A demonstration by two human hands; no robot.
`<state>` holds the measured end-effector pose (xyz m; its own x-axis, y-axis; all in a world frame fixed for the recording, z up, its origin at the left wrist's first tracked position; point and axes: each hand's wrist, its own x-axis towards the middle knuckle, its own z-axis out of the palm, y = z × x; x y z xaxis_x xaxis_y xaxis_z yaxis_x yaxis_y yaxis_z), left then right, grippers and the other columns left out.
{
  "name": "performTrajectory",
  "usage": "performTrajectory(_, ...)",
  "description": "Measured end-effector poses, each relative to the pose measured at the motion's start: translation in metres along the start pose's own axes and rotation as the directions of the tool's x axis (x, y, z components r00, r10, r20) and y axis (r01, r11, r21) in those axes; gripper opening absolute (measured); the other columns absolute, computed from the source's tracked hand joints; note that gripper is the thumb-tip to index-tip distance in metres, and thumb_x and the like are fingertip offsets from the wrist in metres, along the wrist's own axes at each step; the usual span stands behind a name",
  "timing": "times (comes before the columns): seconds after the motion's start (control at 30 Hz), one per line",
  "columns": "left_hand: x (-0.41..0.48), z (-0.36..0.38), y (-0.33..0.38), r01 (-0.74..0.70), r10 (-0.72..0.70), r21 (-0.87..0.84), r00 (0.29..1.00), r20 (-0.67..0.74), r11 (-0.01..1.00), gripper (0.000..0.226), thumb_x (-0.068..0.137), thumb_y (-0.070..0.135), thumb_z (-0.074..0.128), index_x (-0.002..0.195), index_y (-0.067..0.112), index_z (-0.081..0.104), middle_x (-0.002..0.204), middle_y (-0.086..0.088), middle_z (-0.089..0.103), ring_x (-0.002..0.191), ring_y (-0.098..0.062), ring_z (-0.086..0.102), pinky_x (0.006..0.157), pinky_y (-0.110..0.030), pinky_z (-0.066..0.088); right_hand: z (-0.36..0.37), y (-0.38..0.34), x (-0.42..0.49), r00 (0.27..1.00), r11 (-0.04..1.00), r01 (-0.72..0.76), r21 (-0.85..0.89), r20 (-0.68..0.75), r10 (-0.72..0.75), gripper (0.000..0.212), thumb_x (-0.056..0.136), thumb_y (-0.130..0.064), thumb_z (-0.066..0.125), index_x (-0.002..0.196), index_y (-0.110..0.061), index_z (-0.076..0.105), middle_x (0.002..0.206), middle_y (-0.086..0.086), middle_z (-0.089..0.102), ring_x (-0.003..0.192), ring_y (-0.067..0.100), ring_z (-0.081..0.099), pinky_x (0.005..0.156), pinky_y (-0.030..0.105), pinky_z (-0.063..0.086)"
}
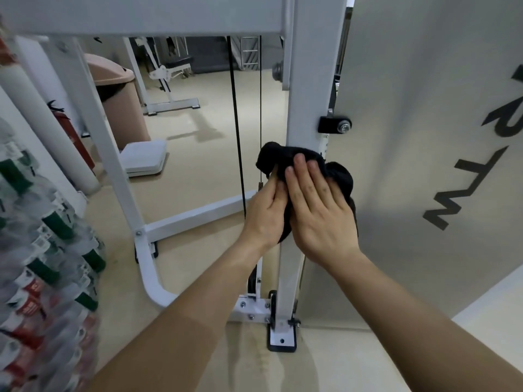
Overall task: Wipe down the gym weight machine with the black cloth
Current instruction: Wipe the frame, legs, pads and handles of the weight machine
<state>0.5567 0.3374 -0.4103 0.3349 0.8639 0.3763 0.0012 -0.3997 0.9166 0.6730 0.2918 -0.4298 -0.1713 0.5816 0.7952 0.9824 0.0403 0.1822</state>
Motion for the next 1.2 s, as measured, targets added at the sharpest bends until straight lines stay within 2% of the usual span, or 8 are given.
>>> performTrajectory(0.13,-0.015,0.005,-0.03,0.068,-0.067,-0.038,0.998,0.02,0.997,0.035,0.099,0.052,0.036,0.129,0.063,0.048,0.132,0.021,0.061,0.128,0.001,0.052,0.115,-0.036,0.038,0.023,-0.005,-0.026,1.0,1.0,-0.002,0.011,-0.011,0.002,0.071,0.096,-0.013,0.05,0.158,-0.01,0.016,0.166,0.008,0.005,0.155,0.023,0.003,0.125,0.04,0.011)
performTrajectory(0.37,-0.04,0.022,-0.094,0.134,-0.135,-0.032,0.99,-0.042,0.99,0.027,0.096,0.057,0.035,0.11,0.068,0.055,0.117,0.012,0.069,0.114,-0.004,0.063,0.102,-0.033,0.048,0.065,-0.018,-0.089,0.999,0.998,0.017,0.053,0.043,-0.019,0.071,0.093,-0.014,0.043,0.158,-0.01,0.014,0.167,0.006,-0.003,0.155,0.022,-0.001,0.124,0.038,0.009)
performTrajectory(0.47,-0.055,0.026,-0.125,0.159,-0.16,-0.022,0.987,-0.035,0.987,0.031,0.102,0.048,0.033,0.114,0.068,0.053,0.118,0.012,0.069,0.114,-0.005,0.063,0.1,-0.029,0.047,0.079,-0.022,-0.114,0.996,0.999,0.021,0.048,0.08,-0.025,0.072,0.094,-0.016,0.041,0.159,-0.012,0.011,0.168,0.003,-0.009,0.155,0.02,-0.003,0.124,0.036,0.005)
performTrajectory(0.57,-0.072,0.031,-0.149,0.202,-0.202,0.019,0.979,-0.02,0.979,0.031,0.102,0.049,0.032,0.118,0.069,0.05,0.12,0.012,0.068,0.114,-0.004,0.062,0.103,-0.035,0.048,0.087,-0.027,-0.137,0.988,0.999,0.039,0.024,0.148,-0.042,0.071,0.094,-0.018,0.042,0.158,-0.013,0.012,0.167,0.002,-0.012,0.155,0.019,-0.006,0.124,0.034,0.001)
performTrajectory(0.7,-0.074,0.023,-0.147,0.245,-0.245,0.023,0.969,0.023,0.969,0.033,0.098,0.05,0.037,0.127,0.057,0.053,0.125,0.011,0.066,0.118,-0.004,0.06,0.108,-0.039,0.045,0.077,-0.024,-0.142,0.972,0.998,0.07,0.005,0.225,-0.069,0.08,0.091,-0.018,0.056,0.159,-0.013,0.014,0.167,0.002,-0.007,0.155,0.018,-0.005,0.123,0.034,0.001)
performTrajectory(0.87,-0.045,0.019,-0.104,0.17,-0.169,-0.115,0.986,0.017,0.979,0.033,0.109,0.026,0.036,0.134,0.038,0.054,0.123,0.011,0.067,0.118,-0.001,0.061,0.103,-0.024,0.045,0.053,-0.014,-0.091,0.994,0.996,0.089,-0.003,0.071,-0.088,0.074,0.091,-0.016,0.058,0.157,-0.011,0.025,0.165,0.006,0.011,0.154,0.02,0.007,0.124,0.036,0.01)
performTrajectory(1.0,-0.044,0.024,-0.113,0.147,-0.15,-0.124,0.988,-0.019,0.981,0.034,0.108,0.036,0.035,0.13,0.055,0.052,0.132,0.011,0.064,0.127,-0.007,0.056,0.112,-0.038,0.041,0.064,-0.012,-0.087,0.995,0.995,0.099,-0.011,-0.03,-0.099,0.074,0.09,-0.017,0.059,0.156,-0.011,0.027,0.165,0.005,0.015,0.154,0.021,0.012,0.123,0.035,0.013)
performTrajectory(1.2,-0.073,0.031,-0.169,0.207,-0.207,0.017,0.978,0.003,0.978,0.032,0.105,0.046,0.031,0.126,0.055,0.052,0.12,0.019,0.066,0.116,0.0,0.061,0.105,-0.032,0.047,0.113,-0.024,-0.154,0.998,0.998,0.062,0.005,0.004,-0.062,0.088,0.087,-0.018,0.064,0.159,-0.014,0.013,0.168,0.001,-0.005,0.155,0.019,0.001,0.121,0.032,0.013)
